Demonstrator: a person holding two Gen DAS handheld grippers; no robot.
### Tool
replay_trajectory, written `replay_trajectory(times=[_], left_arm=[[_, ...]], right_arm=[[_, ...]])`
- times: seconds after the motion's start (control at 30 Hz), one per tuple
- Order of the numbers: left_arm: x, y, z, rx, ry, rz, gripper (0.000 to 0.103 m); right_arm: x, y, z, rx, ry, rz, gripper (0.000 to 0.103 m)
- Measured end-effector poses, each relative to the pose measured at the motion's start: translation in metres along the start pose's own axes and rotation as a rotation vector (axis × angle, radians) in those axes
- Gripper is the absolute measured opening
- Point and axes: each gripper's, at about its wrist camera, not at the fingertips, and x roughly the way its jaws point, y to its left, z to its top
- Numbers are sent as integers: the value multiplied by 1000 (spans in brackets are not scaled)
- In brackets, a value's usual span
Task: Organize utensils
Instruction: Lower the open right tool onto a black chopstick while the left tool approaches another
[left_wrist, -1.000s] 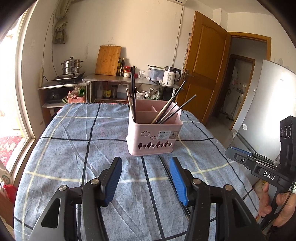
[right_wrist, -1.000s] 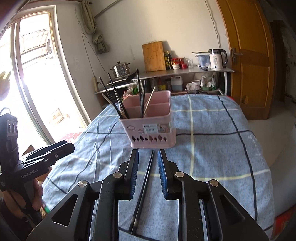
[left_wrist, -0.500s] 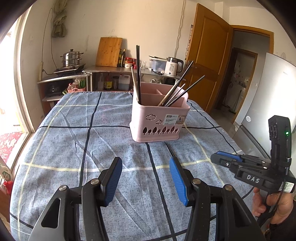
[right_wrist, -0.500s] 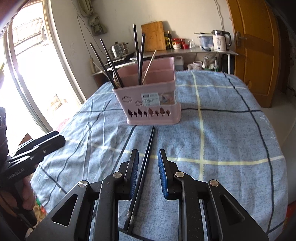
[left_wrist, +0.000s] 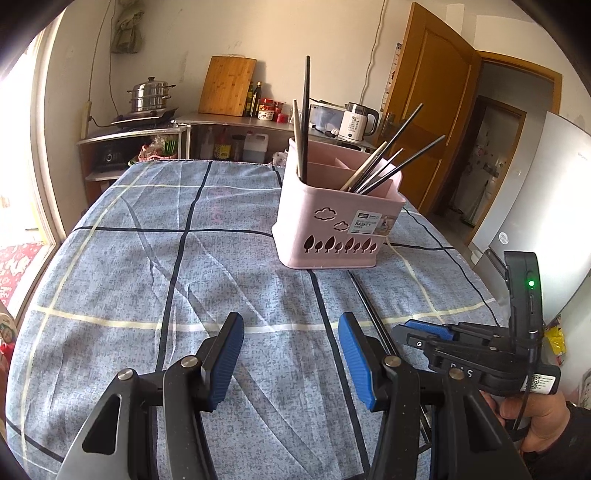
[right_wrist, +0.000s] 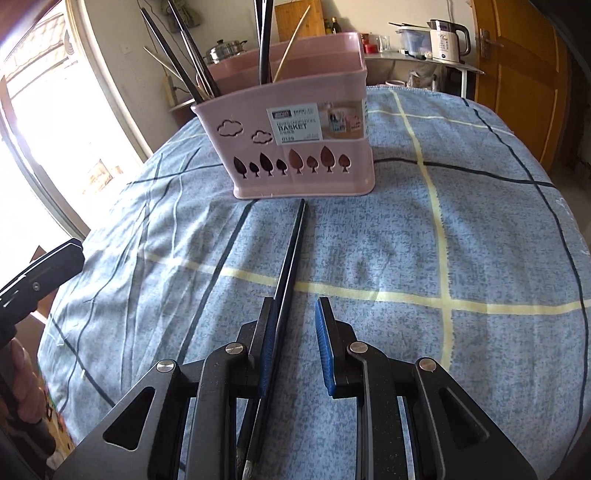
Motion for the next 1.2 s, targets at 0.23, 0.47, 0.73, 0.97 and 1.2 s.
replay_trajectory(times=[0.23, 0.47, 0.73, 0.97, 1.2], left_arm=[[7, 3, 1, -9, 11, 2, 53], [13, -3, 0, -19, 30, -5, 53], [23, -15, 0, -12, 58, -30, 53], [53, -40, 8, -1, 107, -101, 53], [110, -79, 9, 55, 197, -110, 41]], right_arm=[[11, 3, 2, -6, 19, -16, 22], [11, 2, 0, -20, 25, -47, 22], [5, -1, -7, -31, 37, -65, 9], [-8, -25, -16, -2, 32, -61, 8], [-20, -48, -24, 36, 22, -77, 8]])
